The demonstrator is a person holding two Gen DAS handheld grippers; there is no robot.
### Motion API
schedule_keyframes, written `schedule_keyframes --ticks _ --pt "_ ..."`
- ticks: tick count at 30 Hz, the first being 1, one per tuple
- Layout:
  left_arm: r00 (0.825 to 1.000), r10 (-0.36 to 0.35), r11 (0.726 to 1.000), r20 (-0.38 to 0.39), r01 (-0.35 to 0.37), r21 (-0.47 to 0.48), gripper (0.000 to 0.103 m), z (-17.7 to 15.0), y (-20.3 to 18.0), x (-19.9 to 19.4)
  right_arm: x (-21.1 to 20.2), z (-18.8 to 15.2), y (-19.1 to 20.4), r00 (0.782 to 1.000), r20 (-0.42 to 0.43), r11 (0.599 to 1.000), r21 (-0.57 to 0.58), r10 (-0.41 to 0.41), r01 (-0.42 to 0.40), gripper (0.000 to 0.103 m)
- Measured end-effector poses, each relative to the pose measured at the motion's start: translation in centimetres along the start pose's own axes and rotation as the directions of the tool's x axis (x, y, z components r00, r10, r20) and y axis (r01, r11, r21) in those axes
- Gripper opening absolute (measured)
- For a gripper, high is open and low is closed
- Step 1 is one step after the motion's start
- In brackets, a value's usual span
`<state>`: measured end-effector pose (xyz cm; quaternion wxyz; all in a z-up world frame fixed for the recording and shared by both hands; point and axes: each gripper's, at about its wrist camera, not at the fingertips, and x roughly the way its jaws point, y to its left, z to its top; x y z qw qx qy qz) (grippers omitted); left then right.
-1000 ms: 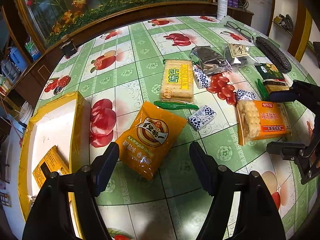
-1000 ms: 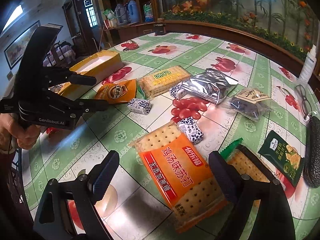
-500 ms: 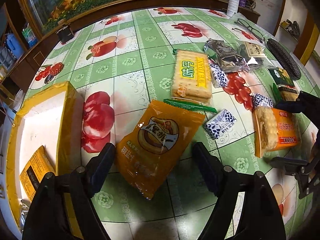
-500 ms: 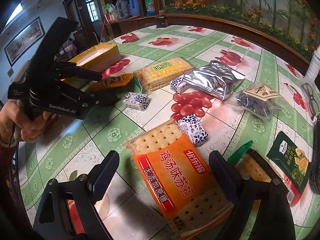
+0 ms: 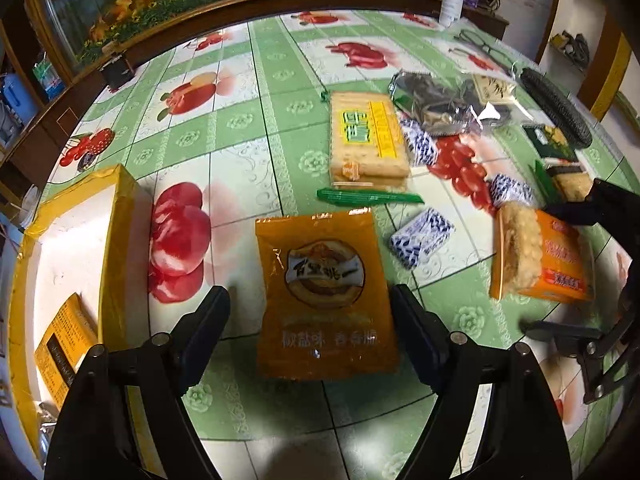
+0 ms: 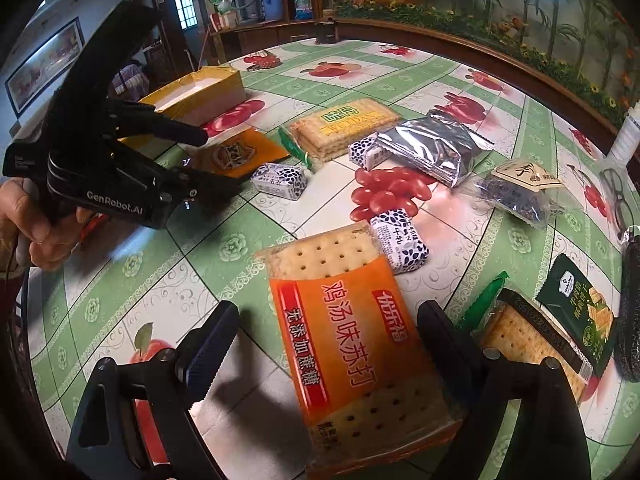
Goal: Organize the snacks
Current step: 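Grasp another orange bag with left tool while right grasps orange cracker pack, then carry orange bag over white tray with left tool while right carries cracker pack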
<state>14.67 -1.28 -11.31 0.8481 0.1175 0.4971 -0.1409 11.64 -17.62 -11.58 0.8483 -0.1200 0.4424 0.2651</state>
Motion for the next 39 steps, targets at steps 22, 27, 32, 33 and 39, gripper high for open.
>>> schedule_keyframes --ticks 22,27,32,33,39 --pt "0.992 -0.064 0.989 0.104 0.077 -0.123 0.049 -4.0 0.1 -3.4 -3.3 -1.9 0.4 0.995 0.102 0.979 0.199 0.018 -0.039 0.055" --pt "0.985 -0.054 0.984 0.163 0.08 -0.159 0.049 -5.1 0.3 -6.4 -5.3 -2.3 1.1 0.986 0.165 0.964 0.252 0.037 -0.079 0.055" --pt "0.974 -0.015 0.979 0.226 0.06 -0.193 0.049 -6.2 0.9 -9.7 -7.2 -1.9 2.7 0.975 0.217 0.959 0.265 0.039 -0.097 0.055" --pt "0.97 -0.015 0.977 0.243 0.066 -0.202 0.049 -6.4 1.2 -10.5 -7.5 -1.7 3.1 0.974 0.225 0.96 0.261 0.039 -0.099 0.055" --pt "0.95 -0.014 0.965 0.311 0.094 -0.244 0.049 -8.2 3.5 -13.8 -9.3 0.1 6.3 0.961 0.273 0.972 0.207 0.049 -0.109 0.055"
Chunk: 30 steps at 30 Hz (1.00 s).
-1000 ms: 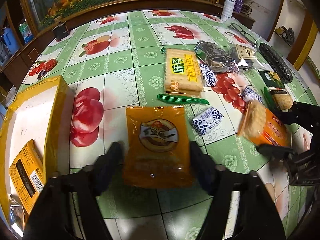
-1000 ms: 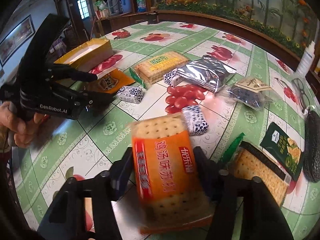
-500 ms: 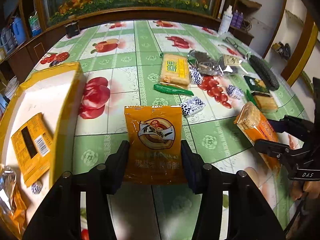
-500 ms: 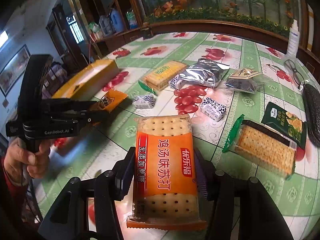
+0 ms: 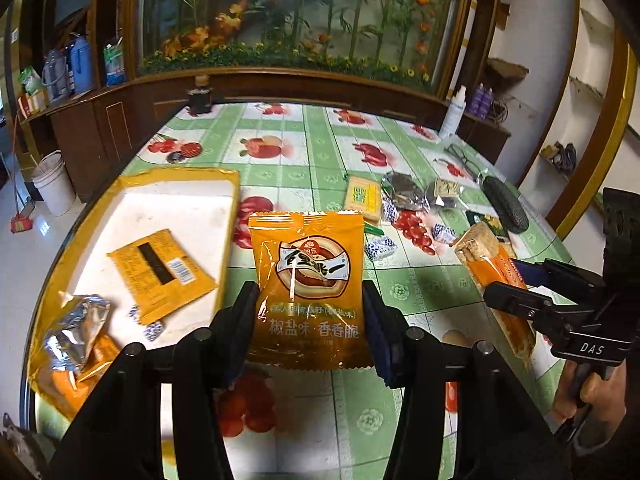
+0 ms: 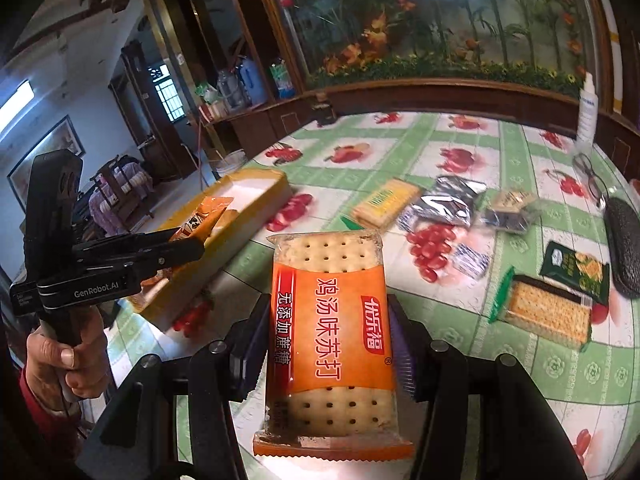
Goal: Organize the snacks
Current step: 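Carry orange bag over white tray with left tool while right carries cracker pack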
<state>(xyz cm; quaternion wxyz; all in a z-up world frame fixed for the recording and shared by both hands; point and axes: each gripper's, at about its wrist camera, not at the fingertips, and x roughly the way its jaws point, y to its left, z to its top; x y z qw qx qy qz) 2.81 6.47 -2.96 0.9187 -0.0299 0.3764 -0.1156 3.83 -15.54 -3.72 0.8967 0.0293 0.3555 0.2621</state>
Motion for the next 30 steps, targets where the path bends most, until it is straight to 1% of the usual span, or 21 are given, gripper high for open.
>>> schedule_keyframes --ticks 4,9,14,25,30 --pt "0.999 0.009 0.999 0.038 -0.008 -0.035 0.049 -0.3 1.7 -2.1 -0.3 0.9 2.4 0.999 0.031 0.999 -0.033 0.029 -0.028 0.055" --pt "0.997 0.046 0.996 0.07 -0.04 -0.079 0.049 -1.1 3.9 -3.6 -0.1 1.8 5.1 0.997 0.052 0.995 -0.079 0.056 -0.052 0.055" --pt "0.992 0.092 0.989 0.086 -0.081 -0.124 0.049 -1.8 5.9 -4.4 1.0 2.5 7.6 0.995 0.046 0.99 -0.112 0.093 -0.087 0.055" --pt "0.986 0.126 0.972 0.108 -0.1 -0.214 0.049 -2.8 10.3 -5.5 4.3 3.7 11.9 0.988 0.007 0.975 -0.163 0.156 -0.153 0.055" --pt "0.982 0.163 0.961 0.098 -0.136 -0.243 0.049 -3.2 11.6 -5.4 5.9 4.1 13.3 0.983 -0.004 0.969 -0.165 0.186 -0.184 0.055"
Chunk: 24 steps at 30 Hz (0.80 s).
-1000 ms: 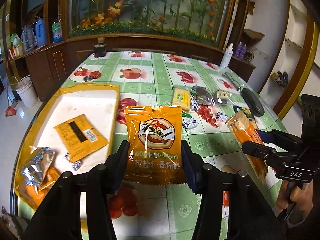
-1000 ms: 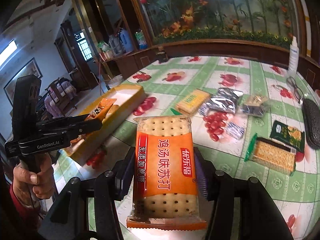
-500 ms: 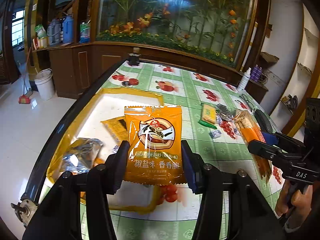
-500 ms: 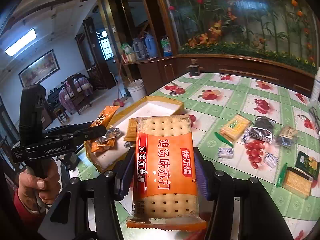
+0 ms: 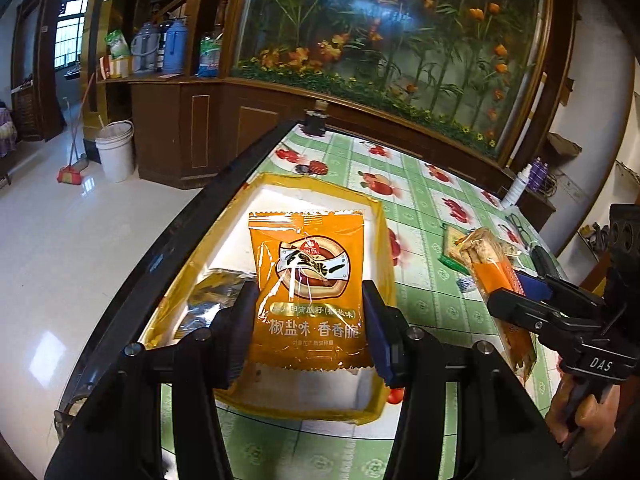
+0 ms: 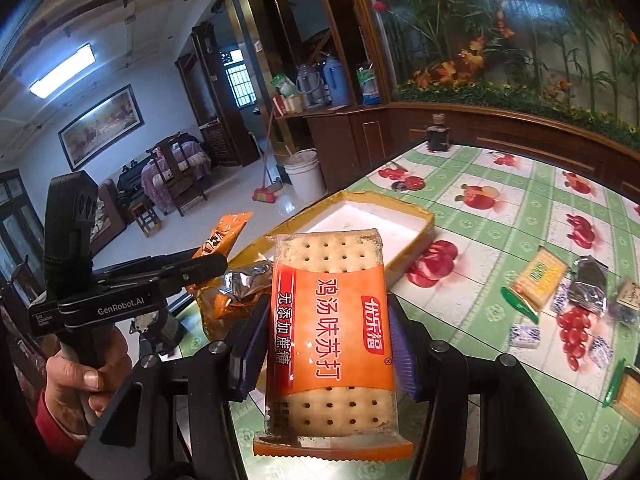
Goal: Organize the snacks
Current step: 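Carry orange bag over white tray with left tool while right carries cracker pack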
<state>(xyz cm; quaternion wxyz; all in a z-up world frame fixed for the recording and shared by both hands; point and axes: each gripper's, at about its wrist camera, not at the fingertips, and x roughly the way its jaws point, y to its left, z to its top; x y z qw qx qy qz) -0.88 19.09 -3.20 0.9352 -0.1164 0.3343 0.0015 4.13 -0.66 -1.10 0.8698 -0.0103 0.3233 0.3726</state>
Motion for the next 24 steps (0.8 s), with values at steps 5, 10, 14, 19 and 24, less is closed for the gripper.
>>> schedule_keyframes --ticks 5,10,14,19,24 --pt "1.0 0.022 0.999 -0.011 -0.022 -0.023 0.049 -0.1 1.1 0.6 2.1 0.5 0.5 0.999 -0.026 1.0 0.003 0.028 -0.028 0.055" --pt "0.999 0.037 0.999 -0.019 -0.037 -0.03 0.049 -0.2 1.7 0.8 4.6 1.0 0.4 0.996 -0.061 0.998 0.025 0.059 -0.057 0.055" --pt "0.997 0.076 0.996 -0.033 -0.077 -0.037 0.049 -0.2 2.3 1.3 6.5 1.7 0.4 0.994 -0.076 0.997 0.036 0.074 -0.071 0.055" --pt "0.992 0.108 0.993 -0.07 -0.111 -0.046 0.049 -0.3 3.0 2.5 9.4 3.1 0.5 0.992 -0.083 0.994 0.061 0.09 -0.085 0.055" --pt "0.987 0.133 0.99 -0.087 -0.137 -0.034 0.049 -0.4 3.0 3.4 12.2 4.0 1.0 0.994 -0.088 0.997 0.06 0.061 -0.056 0.055"
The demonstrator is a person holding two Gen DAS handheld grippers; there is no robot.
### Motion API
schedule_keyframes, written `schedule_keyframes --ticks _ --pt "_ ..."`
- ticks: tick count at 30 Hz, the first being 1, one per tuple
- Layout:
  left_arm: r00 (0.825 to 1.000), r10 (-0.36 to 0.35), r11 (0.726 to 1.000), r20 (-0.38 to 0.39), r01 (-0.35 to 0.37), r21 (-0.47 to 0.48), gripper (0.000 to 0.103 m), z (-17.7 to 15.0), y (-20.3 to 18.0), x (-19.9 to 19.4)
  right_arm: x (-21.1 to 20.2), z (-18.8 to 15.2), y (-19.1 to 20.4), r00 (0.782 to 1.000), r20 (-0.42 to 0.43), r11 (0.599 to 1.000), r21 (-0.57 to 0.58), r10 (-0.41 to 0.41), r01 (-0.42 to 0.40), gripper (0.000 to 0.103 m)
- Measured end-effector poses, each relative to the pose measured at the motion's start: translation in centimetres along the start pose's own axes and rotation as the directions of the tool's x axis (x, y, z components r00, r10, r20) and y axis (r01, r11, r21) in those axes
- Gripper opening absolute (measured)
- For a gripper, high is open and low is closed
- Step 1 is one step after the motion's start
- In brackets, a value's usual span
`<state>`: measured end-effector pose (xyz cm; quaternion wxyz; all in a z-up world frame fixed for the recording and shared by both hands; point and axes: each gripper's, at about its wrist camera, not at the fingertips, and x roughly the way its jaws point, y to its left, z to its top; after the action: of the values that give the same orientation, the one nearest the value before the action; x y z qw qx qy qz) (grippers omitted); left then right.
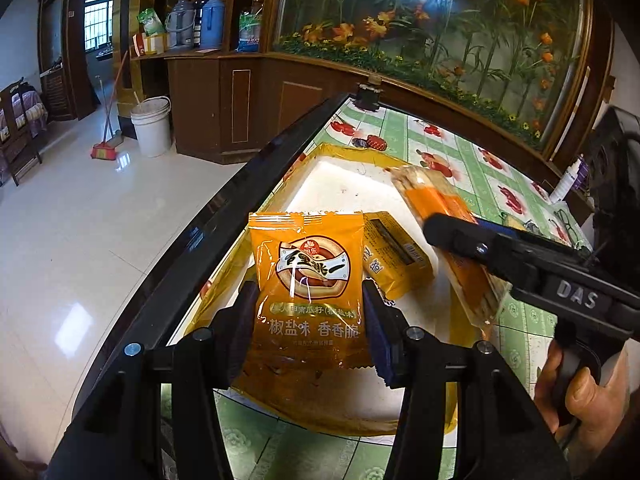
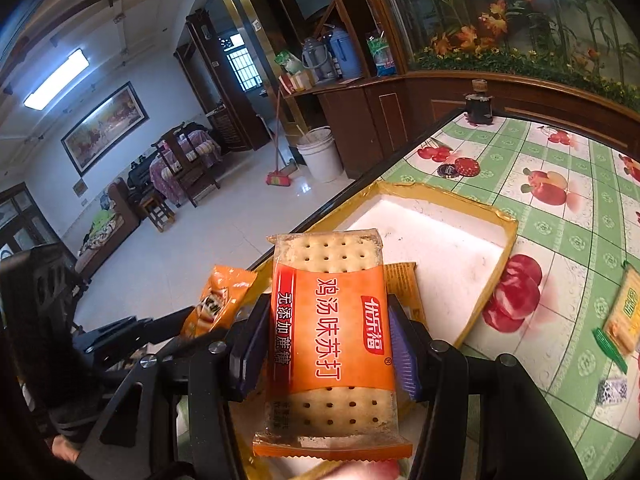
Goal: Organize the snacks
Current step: 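Carry orange bag over white tray with left tool while right carries cracker pack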
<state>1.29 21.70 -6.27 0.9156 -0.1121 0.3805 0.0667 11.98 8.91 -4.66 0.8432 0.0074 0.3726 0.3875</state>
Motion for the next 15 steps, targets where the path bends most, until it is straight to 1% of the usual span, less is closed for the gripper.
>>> schedule_keyframes --ticks 5,8,11,15 --pt "1.0 0.005 1.0 -0.015 -0.005 0.0 0.049 -0.1 -0.1 0.6 2.4 0.4 -0.5 1.0 -0.014 1.0 0.019 -0.014 0.014 0.055" --pt "1.0 0.017 1.0 -0.026 -0.016 0.009 0.049 0.0 -0.4 1.4 3.5 0.4 -0.7 0.999 -0.025 0.999 0.011 -0.032 0.032 0.055" --pt "0.999 0.042 0.999 -0.03 -0.041 0.025 0.05 0.0 -0.9 1.9 4.0 0.2 -0.9 0.999 -0.03 0.999 0.009 -0.043 0.044 0.055" --pt "0.998 0.057 0.998 -0.039 -0.056 0.037 0.051 -0.1 -1.2 2.4 4.3 0.1 -1.4 0.998 -0.031 0.998 0.012 -0.055 0.055 0.055"
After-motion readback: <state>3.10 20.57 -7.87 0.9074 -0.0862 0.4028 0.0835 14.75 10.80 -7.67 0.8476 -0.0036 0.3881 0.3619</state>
